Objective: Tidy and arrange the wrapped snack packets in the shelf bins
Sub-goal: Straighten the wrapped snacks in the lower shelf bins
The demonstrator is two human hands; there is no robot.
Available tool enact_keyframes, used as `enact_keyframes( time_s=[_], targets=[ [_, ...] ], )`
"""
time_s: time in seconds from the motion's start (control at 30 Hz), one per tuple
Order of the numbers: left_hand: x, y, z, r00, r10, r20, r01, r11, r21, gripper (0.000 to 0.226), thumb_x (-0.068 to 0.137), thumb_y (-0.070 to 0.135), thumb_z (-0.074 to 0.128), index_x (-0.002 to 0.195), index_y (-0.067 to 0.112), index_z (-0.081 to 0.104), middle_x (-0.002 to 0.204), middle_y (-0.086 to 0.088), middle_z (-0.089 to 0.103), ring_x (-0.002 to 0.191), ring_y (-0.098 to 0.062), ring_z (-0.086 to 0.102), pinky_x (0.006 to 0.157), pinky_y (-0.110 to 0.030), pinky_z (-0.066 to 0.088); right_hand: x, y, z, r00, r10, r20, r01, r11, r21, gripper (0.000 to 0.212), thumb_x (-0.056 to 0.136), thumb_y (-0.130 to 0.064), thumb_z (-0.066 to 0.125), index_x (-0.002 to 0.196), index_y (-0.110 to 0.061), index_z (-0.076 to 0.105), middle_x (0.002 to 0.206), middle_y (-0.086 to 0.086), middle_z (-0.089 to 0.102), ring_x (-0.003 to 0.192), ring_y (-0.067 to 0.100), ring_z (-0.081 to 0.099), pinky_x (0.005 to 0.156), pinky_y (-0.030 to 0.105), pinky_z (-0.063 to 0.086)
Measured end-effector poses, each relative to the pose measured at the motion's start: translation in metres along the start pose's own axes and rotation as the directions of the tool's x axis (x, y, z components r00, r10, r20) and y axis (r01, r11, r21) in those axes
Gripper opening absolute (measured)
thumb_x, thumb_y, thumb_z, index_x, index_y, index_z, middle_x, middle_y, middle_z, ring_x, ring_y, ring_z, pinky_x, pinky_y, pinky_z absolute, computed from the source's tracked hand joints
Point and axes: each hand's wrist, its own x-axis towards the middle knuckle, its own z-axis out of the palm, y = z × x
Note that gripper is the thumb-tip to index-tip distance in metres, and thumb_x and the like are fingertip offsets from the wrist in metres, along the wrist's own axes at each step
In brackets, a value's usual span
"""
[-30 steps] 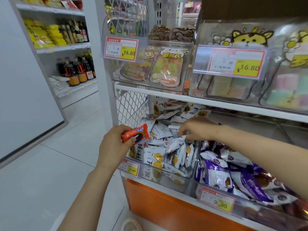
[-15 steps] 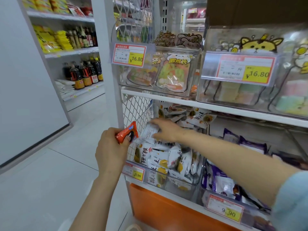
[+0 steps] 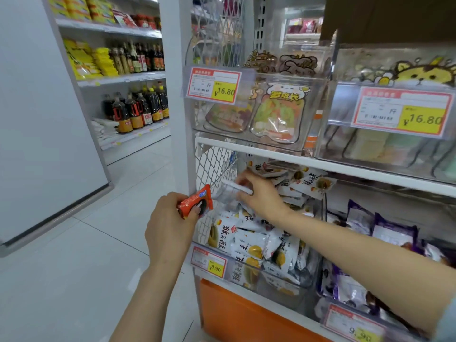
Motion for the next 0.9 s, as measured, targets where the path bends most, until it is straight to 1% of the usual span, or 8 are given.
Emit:
enact_keyframes(
  time_s=[0.07,0.13,0.17,0.27,0.37,0.47,0.57,0.9],
  targets=[
    [-0.001,0.001,0.000,1.000,0.002,0.007,-0.002,1.000,0.013,0.023,0.085,0.029,0.065,0.104,0.017,0.061,0.102,-0.002,0.060,0.090,-0.021,0.055,0.067,-0.029,0.035,-0.014,-0.001,0.002,0.931,-0.085,0.354,0.135,0.984,-0.120,0.021,0.082,-0.014,0.068,0.103,-0.019,0.067,0.104,-0.006,0.066,0.095,0.010,0.059,0.081,0.026,0.044],
    [-0.001,0.002,0.000,1.000,-0.002,0.009,0.001,1.000,0.024,0.023,0.085,0.029,0.065,0.105,0.018,0.060,0.103,-0.002,0.060,0.092,-0.021,0.055,0.067,-0.029,0.036,-0.024,0.001,0.005,0.783,-0.017,0.622,0.180,0.963,-0.200,0.027,0.084,-0.012,0.067,0.110,-0.020,0.068,0.121,-0.006,0.064,0.113,0.008,0.056,0.095,0.020,0.040],
    [-0.002,0.002,0.000,1.000,-0.003,0.011,0.003,1.000,0.028,0.024,0.085,0.029,0.065,0.106,0.018,0.061,0.103,-0.001,0.060,0.092,-0.021,0.055,0.067,-0.029,0.036,-0.026,0.002,0.003,0.770,0.003,0.639,0.156,0.969,-0.192,0.029,0.086,-0.009,0.063,0.113,-0.018,0.068,0.124,-0.005,0.062,0.116,0.007,0.054,0.096,0.016,0.038],
    [-0.003,0.003,0.000,1.000,0.001,0.016,-0.001,1.000,0.027,0.025,0.085,0.030,0.065,0.107,0.018,0.061,0.104,-0.001,0.059,0.092,-0.020,0.055,0.068,-0.029,0.037,-0.022,0.002,-0.011,0.910,0.024,0.414,0.046,0.986,-0.157,0.032,0.089,-0.002,0.052,0.114,-0.016,0.067,0.118,0.001,0.066,0.101,0.008,0.059,0.084,0.013,0.044],
    [-0.003,0.005,0.002,0.999,0.018,0.034,-0.019,1.000,0.018,0.024,0.085,0.029,0.065,0.107,0.020,0.060,0.104,0.000,0.060,0.093,-0.019,0.055,0.070,-0.030,0.040,-0.014,0.013,-0.027,0.963,0.092,0.252,0.000,0.939,-0.344,0.030,0.092,-0.013,0.051,0.120,-0.020,0.062,0.121,0.001,0.063,0.096,0.009,0.056,0.079,0.017,0.044],
    [-0.003,0.009,0.005,0.997,0.044,0.061,-0.044,0.999,0.010,0.024,0.085,0.028,0.065,0.107,0.020,0.059,0.104,0.001,0.059,0.091,-0.017,0.054,0.069,-0.028,0.036,-0.018,0.024,-0.026,0.867,0.256,0.427,0.028,0.832,-0.554,0.048,0.094,-0.031,0.052,0.140,-0.026,0.041,0.138,0.003,0.049,0.121,0.022,0.049,0.094,0.029,0.041],
    [-0.003,0.014,0.009,0.994,0.071,0.080,-0.072,0.997,0.003,0.024,0.085,0.028,0.065,0.107,0.020,0.059,0.103,0.002,0.059,0.090,-0.015,0.053,0.068,-0.027,0.035,-0.023,0.029,-0.015,0.774,0.294,0.561,0.048,0.856,-0.514,0.055,0.096,-0.033,0.049,0.147,-0.033,0.028,0.156,0.003,0.021,0.142,0.021,0.023,0.113,0.036,0.027],
    [0.000,0.017,0.017,0.991,0.087,0.100,-0.087,0.996,-0.005,0.026,0.085,0.025,0.065,0.110,0.018,0.060,0.109,-0.001,0.060,0.097,-0.019,0.055,0.068,-0.025,0.032,-0.042,0.017,-0.052,0.598,0.150,0.787,0.033,0.977,-0.211,0.054,0.096,-0.016,0.051,0.137,-0.049,0.037,0.154,-0.019,0.021,0.141,0.002,0.019,0.117,0.032,0.015]
  ],
)
